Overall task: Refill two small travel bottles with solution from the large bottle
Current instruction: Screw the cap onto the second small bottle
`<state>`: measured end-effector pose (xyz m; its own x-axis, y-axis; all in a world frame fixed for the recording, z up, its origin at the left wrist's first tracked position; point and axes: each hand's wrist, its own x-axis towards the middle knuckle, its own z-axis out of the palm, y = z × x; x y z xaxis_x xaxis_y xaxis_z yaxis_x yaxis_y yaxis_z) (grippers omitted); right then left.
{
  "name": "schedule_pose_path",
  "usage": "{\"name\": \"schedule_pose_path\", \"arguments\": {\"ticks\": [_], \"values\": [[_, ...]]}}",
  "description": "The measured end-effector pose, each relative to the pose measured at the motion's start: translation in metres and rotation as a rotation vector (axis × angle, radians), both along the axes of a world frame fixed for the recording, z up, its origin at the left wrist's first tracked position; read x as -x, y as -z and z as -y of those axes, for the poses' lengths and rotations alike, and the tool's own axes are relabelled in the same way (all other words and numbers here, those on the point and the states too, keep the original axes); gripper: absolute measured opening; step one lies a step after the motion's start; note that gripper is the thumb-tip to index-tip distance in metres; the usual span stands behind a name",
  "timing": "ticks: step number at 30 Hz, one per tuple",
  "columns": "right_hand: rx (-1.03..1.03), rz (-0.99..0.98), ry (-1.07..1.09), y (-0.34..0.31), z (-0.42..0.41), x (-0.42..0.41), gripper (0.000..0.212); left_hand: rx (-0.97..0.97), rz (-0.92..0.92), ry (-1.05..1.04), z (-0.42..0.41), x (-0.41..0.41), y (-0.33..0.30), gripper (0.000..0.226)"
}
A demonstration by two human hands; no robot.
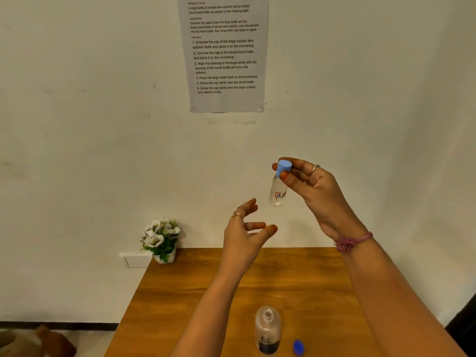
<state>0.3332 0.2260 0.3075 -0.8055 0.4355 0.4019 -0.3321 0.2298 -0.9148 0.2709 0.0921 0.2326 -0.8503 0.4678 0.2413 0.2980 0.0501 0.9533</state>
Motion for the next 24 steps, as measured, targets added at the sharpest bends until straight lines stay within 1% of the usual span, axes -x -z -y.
{"name": "schedule_pose_path", "arguments": {"ticks": [5,10,17,21,24], "values": [[0.027,0.044,0.022,0.023,-0.004,-0.007,0.025,0.086,0.097,-0.041,0.016,0.0,0.045,0.057],[0.034,0.139,0.036,0.063,-0.003,-0.021,0.025,0.211,0.162,-0.062,0.029,-0.003,0.09,0.046],[0.108,0.32,0.04,0.131,-0.003,-0.044,0.03,0.327,0.238,-0.066,0.033,-0.01,0.127,0.042],[0.099,0.419,0.104,0.168,-0.003,-0.055,0.032,0.372,0.259,-0.062,0.03,-0.012,0.142,0.041],[0.074,0.457,0.119,0.193,-0.002,-0.064,0.031,0.395,0.277,-0.048,0.028,-0.013,0.154,0.04]]}}
